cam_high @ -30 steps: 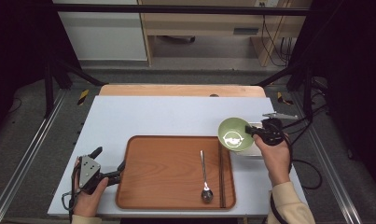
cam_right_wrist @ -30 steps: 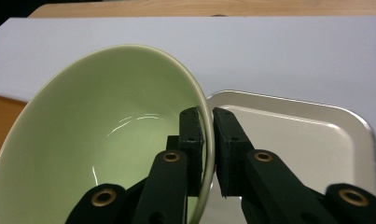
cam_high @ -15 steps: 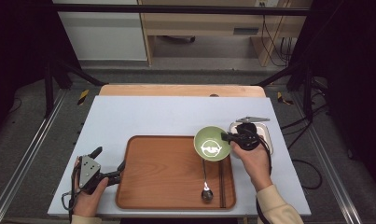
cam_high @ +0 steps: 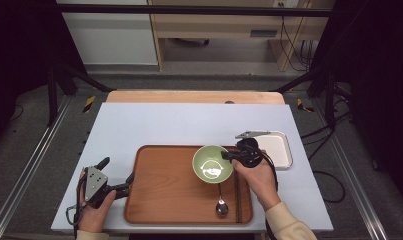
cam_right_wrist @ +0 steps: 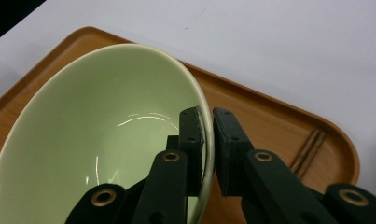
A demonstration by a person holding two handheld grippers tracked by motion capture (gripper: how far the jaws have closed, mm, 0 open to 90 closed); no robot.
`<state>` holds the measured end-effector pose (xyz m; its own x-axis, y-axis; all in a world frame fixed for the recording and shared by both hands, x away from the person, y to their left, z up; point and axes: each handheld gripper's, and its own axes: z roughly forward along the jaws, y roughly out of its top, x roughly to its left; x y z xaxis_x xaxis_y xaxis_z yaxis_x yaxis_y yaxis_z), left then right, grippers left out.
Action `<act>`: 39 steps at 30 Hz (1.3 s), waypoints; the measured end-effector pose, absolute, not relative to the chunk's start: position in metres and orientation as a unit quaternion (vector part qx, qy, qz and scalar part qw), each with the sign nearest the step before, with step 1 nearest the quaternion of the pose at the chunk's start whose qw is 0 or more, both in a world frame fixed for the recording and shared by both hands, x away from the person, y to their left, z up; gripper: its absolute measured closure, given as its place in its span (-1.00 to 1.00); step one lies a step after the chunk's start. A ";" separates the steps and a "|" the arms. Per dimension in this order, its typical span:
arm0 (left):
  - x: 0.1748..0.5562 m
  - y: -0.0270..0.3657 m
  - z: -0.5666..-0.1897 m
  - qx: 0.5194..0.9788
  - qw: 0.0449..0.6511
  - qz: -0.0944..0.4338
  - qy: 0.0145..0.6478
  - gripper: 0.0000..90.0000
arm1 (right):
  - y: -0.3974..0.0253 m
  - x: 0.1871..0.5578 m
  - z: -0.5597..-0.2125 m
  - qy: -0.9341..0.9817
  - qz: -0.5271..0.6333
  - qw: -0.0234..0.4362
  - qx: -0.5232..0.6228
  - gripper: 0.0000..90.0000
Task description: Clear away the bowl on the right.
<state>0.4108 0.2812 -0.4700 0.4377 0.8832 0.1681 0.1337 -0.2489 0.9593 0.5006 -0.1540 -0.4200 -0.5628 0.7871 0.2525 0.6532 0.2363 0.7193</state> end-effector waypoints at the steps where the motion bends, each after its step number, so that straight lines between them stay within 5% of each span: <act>1: 0.411 0.281 -0.470 0.692 0.490 0.382 0.368 -0.91 | -0.154 0.501 -0.420 0.782 0.412 0.081 0.460 0.83; 39: 0.410 0.285 -0.468 0.687 0.501 0.380 0.365 -0.92 | -0.129 0.484 -0.442 0.825 0.380 -0.001 0.418 0.82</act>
